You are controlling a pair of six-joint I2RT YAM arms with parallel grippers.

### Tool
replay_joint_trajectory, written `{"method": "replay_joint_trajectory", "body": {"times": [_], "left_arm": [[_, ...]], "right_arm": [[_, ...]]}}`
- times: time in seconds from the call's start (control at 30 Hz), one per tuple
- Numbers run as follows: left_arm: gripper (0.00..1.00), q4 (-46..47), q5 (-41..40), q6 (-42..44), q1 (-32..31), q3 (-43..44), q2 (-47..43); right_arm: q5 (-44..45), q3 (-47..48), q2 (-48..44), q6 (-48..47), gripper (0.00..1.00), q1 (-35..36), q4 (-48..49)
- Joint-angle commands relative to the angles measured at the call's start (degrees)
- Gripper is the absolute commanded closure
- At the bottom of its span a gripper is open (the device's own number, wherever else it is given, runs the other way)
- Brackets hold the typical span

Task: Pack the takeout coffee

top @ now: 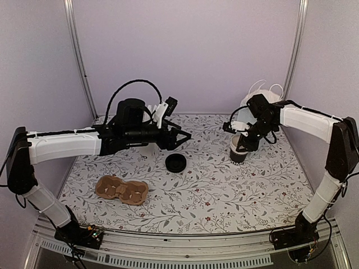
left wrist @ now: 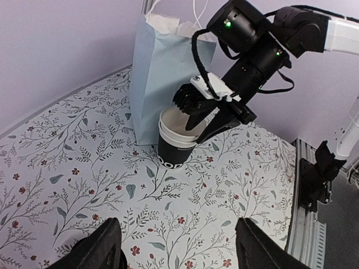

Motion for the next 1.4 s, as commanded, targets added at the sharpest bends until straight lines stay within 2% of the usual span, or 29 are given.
{"method": "replay_joint_trajectory", "body": {"times": [0.0, 0.27, 0.87, 0.97, 1.17, 1.37], "left_arm": [[0.28, 0.34, 0.87, -0.33, -0.72, 1.36, -0.71], [0.28, 0.12, 0.75, -0.09, -1.13, 1.43, -1.07], [0.28, -0.43, 0.02, 0.28, -1.76, 1.44, -1.56], [0.28, -0.49, -0.04, 0.31, -1.84, 1.44, -1.65], [0.28, -0.52, -0.08, 0.32, -2.01, 1.44, -1.38], [0.28, -0.37, -5.19, -3.25, -2.03, 1.19, -0.37]], "right_arm": [[1.37, 2.3, 1.5, 1.41, 0.73, 0.36, -0.95], [-0.76, 3.98, 2.32, 1.88, 0.88, 0.36, -2.69], [-0.75, 4.12, 3.91, 3.88, 0.91, 0.97, -3.62], [-0.98, 4.24, 3.7, 3.86, 0.99, 1.14, -3.73], [-1.18, 4.63, 2.39, 4.39, 1.0, 2.11, -3.99], [-3.08, 4.56, -0.6, 4.39, 1.0, 5.38, -2.79]]}}
